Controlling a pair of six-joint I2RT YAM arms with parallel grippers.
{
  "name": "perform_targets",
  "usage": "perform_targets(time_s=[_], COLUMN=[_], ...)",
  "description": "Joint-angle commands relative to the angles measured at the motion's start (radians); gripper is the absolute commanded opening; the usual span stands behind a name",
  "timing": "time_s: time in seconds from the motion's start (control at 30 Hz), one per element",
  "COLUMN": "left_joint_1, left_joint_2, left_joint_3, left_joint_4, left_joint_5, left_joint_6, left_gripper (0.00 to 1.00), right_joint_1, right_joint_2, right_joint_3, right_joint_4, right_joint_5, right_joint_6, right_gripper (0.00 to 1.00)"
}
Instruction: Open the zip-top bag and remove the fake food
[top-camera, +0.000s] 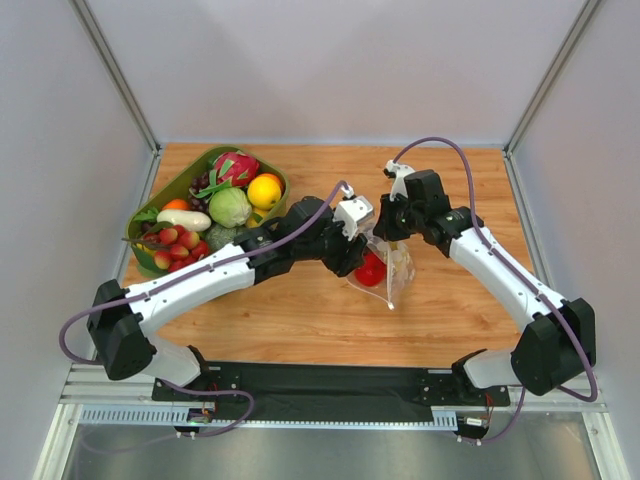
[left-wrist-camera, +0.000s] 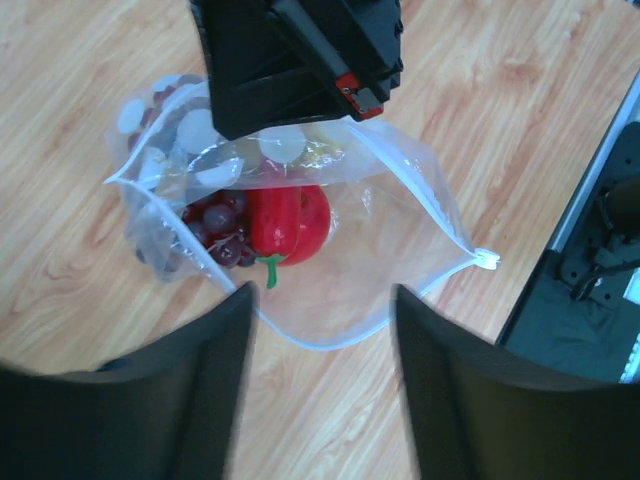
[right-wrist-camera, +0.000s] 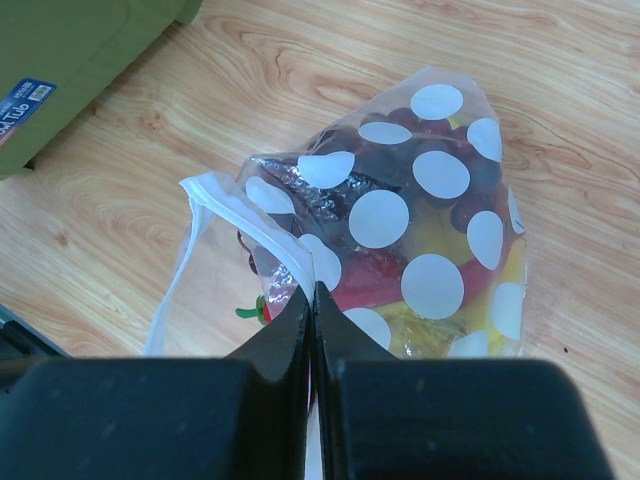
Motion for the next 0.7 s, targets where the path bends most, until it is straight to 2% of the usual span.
perform_targets(time_s=[0.0, 0.03, 0.17, 0.37, 0.5, 0.67], left_joint_1=[-0.012, -0.015, -0.014, -0.014, -0.015, -0.015], left_joint_2=[0.039, 0.061, 0.125, 0.216, 0.251, 0.277], left_joint_3=[-0.005, -0.011, -0.002, 0.007, -0.011, -0.027], left_joint_4=[0.084, 0.096, 0.135, 0.156, 0.178, 0.222], left_joint_5=[0.031, 0.034, 0.042, 0.036, -0.005, -0.012], left_joint_6=[-0.02, -0.017, 0.012, 0.052, 0.072, 0.098], left_gripper=[0.57, 0.55, 0.56, 0.61, 0.69, 0.72], right_joint_1=[-0.007, -0.007, -0.009, -0.006, -0.007, -0.007], right_joint_2=[-0.033, -0.036, -0.038, -0.035, -0.032, -0.038], right_joint_3=[0.027, 0.022, 0.019, 0.01, 0.009, 0.01], right_joint_4=[0.005, 0.008, 0.006, 0.017, 0.015, 0.008], right_joint_5=[-0.015, -0.018, -0.034, -0.06, -0.066, -0.061], right_joint_6=[0.002, 0.005, 0.013, 0.028, 0.028, 0.022], right_gripper=[0.0, 0.0, 0.0, 0.0, 0.0, 0.0])
